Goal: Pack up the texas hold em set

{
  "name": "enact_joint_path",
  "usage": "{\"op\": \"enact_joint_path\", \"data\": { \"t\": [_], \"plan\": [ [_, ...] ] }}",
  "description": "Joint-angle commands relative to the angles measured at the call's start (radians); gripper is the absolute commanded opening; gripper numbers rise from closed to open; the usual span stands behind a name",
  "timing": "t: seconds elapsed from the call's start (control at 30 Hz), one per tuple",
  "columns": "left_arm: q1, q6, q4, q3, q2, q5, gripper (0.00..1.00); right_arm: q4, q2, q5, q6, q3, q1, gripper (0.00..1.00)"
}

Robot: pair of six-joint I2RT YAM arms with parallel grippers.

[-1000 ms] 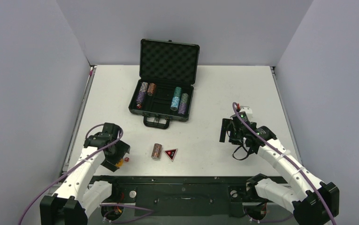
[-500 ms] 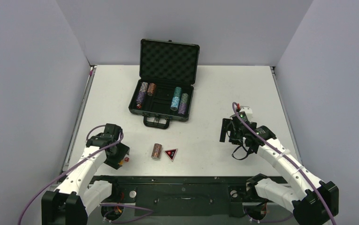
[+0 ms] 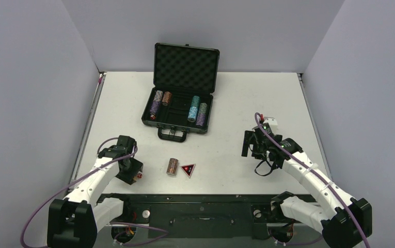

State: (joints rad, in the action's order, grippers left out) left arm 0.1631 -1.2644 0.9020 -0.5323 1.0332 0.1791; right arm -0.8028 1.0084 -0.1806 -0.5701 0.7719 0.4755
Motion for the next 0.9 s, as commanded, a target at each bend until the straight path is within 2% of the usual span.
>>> {"op": "enact_joint_path", "data": {
  "t": [0.0, 0.3, 0.7, 0.77, 0.83, 0.87],
  "plan": [
    [0.004, -0.008, -0.029, -0.003, 0.002, 0.019, 0.45, 0.01, -0.002, -0.038, -0.013, 0.0, 0.009, 0.94],
    [0.004, -0.013, -0.059, 0.018, 0.019, -0.004, 0.4, 0.01, -0.01, -0.043, -0.013, 0.0, 0.009, 0.94],
    [0.005, -0.011, -0.075, 0.039, 0.012, -0.005, 0.29, 0.011, -0.02, -0.046, -0.016, -0.003, 0.01, 0.94],
    [0.005, -0.006, -0.079, 0.042, 0.012, -0.003, 0.23, 0.011, -0.022, -0.046, -0.014, -0.003, 0.009, 0.94],
    [0.005, 0.009, -0.091, 0.044, 0.011, -0.008, 0.02, 0.012, -0.022, -0.045, -0.014, -0.003, 0.009, 0.94],
    [0.006, 0.018, -0.095, 0.044, 0.01, -0.012, 0.0, 0.011, -0.021, -0.046, -0.013, -0.003, 0.009, 0.94]
  ]
}}
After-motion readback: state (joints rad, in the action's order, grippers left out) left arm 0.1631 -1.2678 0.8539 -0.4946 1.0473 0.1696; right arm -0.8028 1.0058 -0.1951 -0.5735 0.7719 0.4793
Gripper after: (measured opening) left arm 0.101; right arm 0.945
